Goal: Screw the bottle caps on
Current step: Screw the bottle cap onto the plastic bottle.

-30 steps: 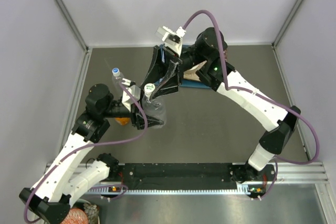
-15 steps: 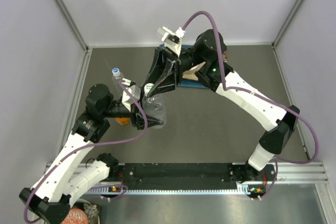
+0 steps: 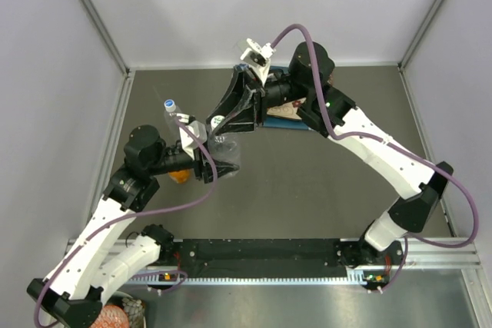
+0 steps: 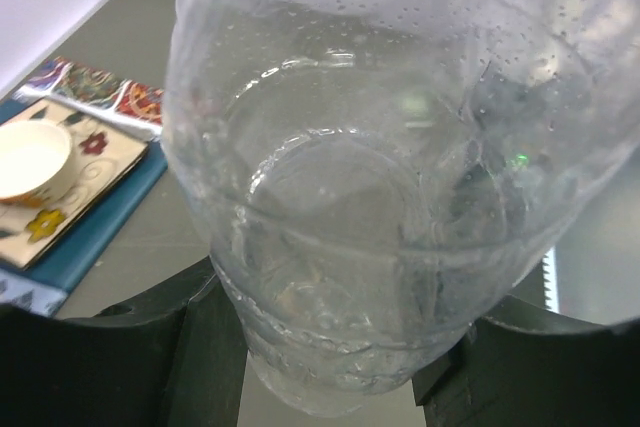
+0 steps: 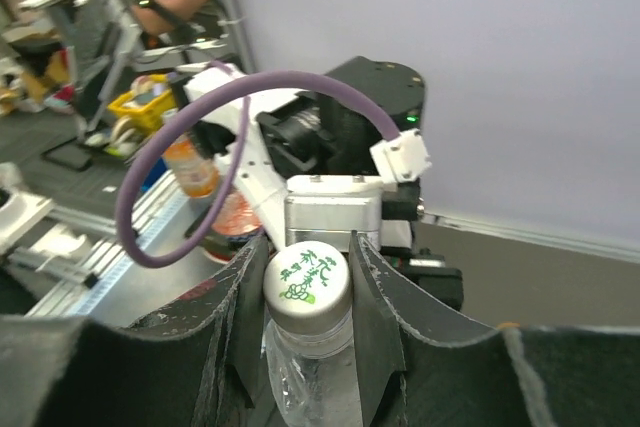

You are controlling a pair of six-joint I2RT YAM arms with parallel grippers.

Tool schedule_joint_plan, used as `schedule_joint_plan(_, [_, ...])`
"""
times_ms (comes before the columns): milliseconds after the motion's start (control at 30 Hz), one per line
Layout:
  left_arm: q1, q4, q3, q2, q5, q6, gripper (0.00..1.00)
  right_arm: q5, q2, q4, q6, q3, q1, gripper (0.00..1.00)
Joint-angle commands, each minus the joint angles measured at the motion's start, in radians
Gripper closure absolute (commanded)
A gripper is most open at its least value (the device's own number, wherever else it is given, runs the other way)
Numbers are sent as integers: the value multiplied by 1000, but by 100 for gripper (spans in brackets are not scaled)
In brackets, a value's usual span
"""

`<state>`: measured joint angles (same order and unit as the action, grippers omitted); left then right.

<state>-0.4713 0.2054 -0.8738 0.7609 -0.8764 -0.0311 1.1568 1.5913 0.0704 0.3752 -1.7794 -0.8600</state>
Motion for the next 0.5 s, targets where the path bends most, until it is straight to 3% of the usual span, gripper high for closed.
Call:
schedule_joint_plan(0, [13, -38, -59, -5, 340, -6, 97, -126, -51, -257, -90, 57, -14, 100])
schedule_joint_plan(233, [13, -46, -79, -12, 470, 25, 98, -511, -54, -423, -202, 68, -125, 100])
schedule_joint_plan(467, [14, -49, -82, -15, 533, 54, 98, -1049, -28, -495, -245, 29, -280, 100])
